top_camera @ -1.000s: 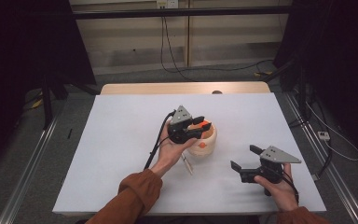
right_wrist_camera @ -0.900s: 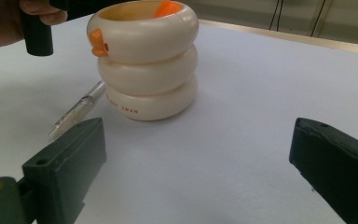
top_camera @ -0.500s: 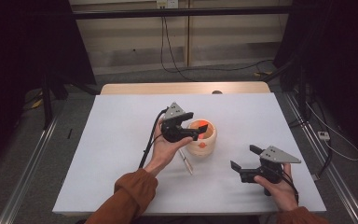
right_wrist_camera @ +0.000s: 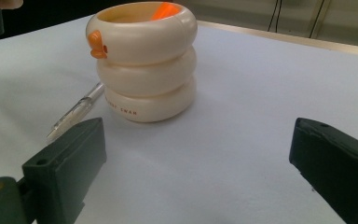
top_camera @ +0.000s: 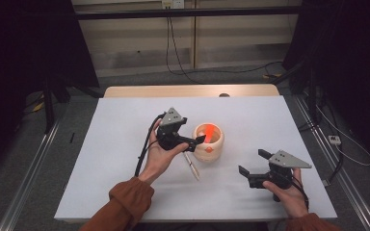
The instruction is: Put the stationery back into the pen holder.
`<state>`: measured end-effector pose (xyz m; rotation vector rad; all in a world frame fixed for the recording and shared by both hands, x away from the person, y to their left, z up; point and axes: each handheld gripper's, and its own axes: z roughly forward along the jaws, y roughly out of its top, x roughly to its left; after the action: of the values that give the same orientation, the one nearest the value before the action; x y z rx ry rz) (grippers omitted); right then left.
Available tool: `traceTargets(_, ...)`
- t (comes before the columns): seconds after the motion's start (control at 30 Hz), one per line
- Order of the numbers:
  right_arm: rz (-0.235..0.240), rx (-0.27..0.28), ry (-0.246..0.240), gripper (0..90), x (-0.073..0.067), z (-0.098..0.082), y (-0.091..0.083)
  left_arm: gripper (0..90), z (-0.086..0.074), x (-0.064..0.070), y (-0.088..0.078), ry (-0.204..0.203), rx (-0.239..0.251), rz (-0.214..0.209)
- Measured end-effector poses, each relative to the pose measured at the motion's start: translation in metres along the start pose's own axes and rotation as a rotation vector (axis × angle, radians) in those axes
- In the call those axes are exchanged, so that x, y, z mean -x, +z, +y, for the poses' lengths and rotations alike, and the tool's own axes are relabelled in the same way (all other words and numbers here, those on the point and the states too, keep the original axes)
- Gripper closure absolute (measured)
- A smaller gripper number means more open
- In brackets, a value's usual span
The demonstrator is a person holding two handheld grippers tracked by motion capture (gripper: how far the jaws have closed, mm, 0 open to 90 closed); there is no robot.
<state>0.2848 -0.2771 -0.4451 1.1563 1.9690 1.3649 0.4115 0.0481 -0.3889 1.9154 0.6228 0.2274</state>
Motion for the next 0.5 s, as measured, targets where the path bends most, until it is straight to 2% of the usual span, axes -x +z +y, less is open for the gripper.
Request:
traceTargets(0.2, -0.005, 0.002, 0.003, 3.5, 0.0, 0.0, -0.001, 4.4, -0.013, 0.001, -0.005, 0.017, -0.019, -0.004)
traceTargets(0.33, -0.012, 0.006, 0.004, 3.5, 0.001, 0.0, -0.004, 4.5, -0.016, 0.003, -0.013, 0.014, -0.019, 0.016)
traceTargets(0.47, -0.014, 0.005, 0.004, 3.5, 0.001, -0.001, -0.006, 5.0, -0.024, 0.008, -0.022, 0.02, -0.055, 0.027)
traceTargets(0.5, -0.012, 0.003, 0.005, 3.4, 0.002, -0.002, -0.006, 5.5, -0.026, 0.009, -0.023, 0.016, -0.051, 0.028)
